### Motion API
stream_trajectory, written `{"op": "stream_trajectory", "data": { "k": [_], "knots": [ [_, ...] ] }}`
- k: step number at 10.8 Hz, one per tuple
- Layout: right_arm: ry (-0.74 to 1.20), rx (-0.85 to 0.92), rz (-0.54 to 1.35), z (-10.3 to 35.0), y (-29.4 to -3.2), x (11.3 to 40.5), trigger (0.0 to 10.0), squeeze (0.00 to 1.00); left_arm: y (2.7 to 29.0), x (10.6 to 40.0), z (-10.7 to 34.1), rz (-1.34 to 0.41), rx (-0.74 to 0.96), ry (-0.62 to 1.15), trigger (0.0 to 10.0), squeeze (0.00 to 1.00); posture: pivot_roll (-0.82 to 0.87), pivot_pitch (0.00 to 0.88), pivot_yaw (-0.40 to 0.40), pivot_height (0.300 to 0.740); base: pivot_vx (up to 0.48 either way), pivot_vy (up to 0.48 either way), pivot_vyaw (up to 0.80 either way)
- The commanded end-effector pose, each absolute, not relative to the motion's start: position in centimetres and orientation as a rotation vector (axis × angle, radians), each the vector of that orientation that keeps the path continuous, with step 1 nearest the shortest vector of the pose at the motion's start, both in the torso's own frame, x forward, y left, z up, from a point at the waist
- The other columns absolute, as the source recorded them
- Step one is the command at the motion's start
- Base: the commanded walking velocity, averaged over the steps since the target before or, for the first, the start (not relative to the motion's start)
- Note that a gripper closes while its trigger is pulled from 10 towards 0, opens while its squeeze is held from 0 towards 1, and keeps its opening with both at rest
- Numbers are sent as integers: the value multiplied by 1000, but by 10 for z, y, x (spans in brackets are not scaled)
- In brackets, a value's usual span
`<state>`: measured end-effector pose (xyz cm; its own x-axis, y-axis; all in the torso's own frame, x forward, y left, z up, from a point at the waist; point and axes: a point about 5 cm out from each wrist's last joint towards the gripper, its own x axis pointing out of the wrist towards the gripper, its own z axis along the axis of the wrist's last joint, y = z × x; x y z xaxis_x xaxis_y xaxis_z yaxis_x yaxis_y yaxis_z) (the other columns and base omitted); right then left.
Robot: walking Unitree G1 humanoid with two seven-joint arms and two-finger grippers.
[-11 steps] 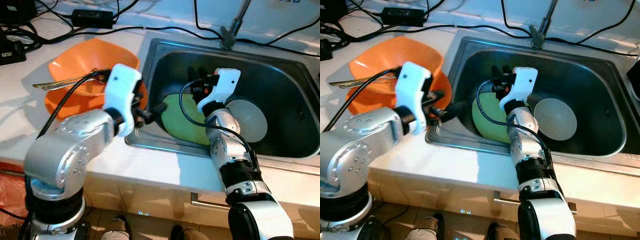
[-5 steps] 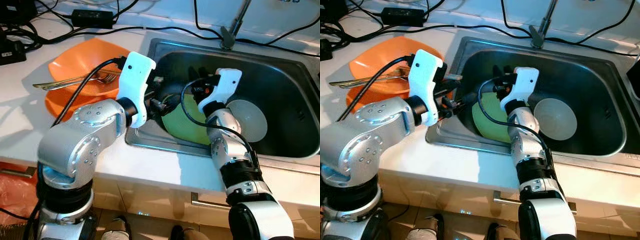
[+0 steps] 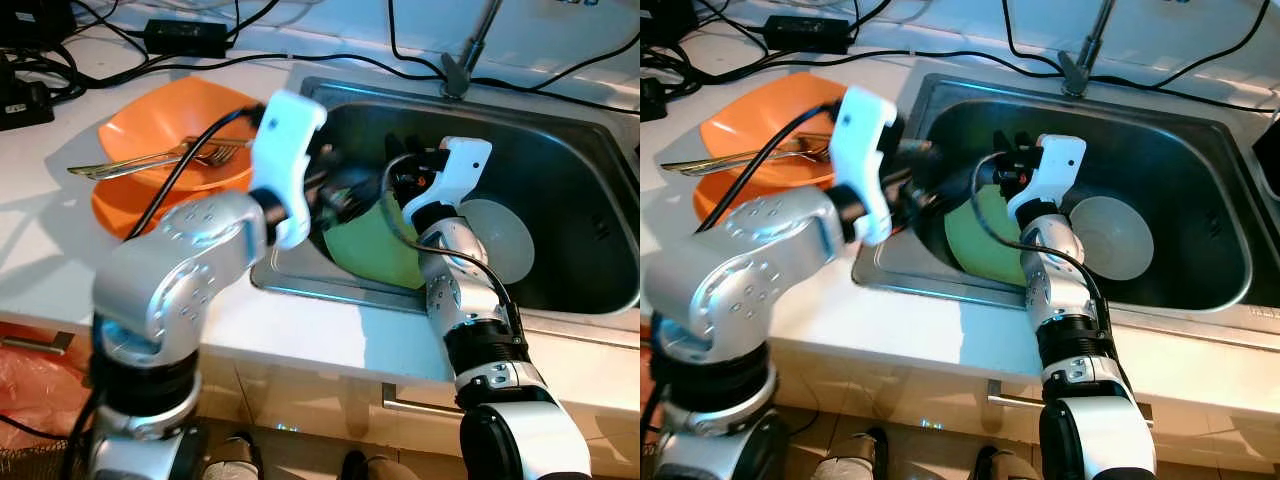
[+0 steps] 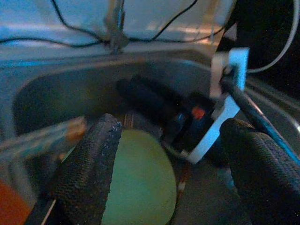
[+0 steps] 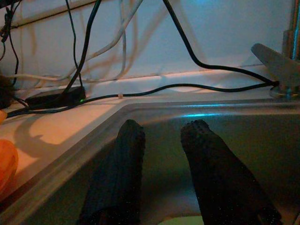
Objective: Kitchen organization
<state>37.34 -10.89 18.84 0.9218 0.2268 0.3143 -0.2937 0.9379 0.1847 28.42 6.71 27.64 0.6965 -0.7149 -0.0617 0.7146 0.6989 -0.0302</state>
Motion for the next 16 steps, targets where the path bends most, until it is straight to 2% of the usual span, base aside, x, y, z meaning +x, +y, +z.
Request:
{"op": "stream_trajectory", "data": {
  "k": [1, 5, 7, 9, 12, 13, 14, 16],
  "knots": [
    [-259, 234, 273, 177, -109, 372, 10000, 0, 57, 283, 288, -857, -22, 12, 10000, 0, 163, 146, -64, 740, 0, 0, 0],
    [-260, 234, 274, 177, -109, 372, 10000, 0, 54, 283, 305, -888, -99, -72, 10000, 0, 162, 147, -66, 740, 0, 0, 0],
    [-260, 235, 276, 176, -109, 372, 10000, 0, 62, 290, 321, -810, -174, -169, 10000, 0, 164, 150, -69, 740, 0, 0, 0],
    [-260, 236, 273, 176, -109, 371, 10000, 0, 80, 294, 347, -671, -241, -388, 10000, 0, 160, 151, -67, 740, 0, 0, 0],
    [-259, 239, 268, 175, -110, 371, 10000, 0, 85, 292, 351, -636, -269, -478, 10000, 0, 157, 155, -67, 740, 0, 0, 0],
    [-258, 239, 267, 174, -110, 370, 10000, 0, 89, 294, 351, -598, -249, -497, 10000, 0, 156, 156, -66, 740, 0, 0, 0],
    [-260, 238, 261, 174, -112, 370, 10000, 0, 97, 296, 350, -524, -65, -540, 10000, 0, 157, 155, -65, 740, 0, 0, 0],
    [-268, 233, 252, 176, -116, 371, 10000, 0, 105, 300, 342, -460, 115, -543, 10000, 0, 156, 154, -63, 740, 0, 0, 0]
  ]
}}
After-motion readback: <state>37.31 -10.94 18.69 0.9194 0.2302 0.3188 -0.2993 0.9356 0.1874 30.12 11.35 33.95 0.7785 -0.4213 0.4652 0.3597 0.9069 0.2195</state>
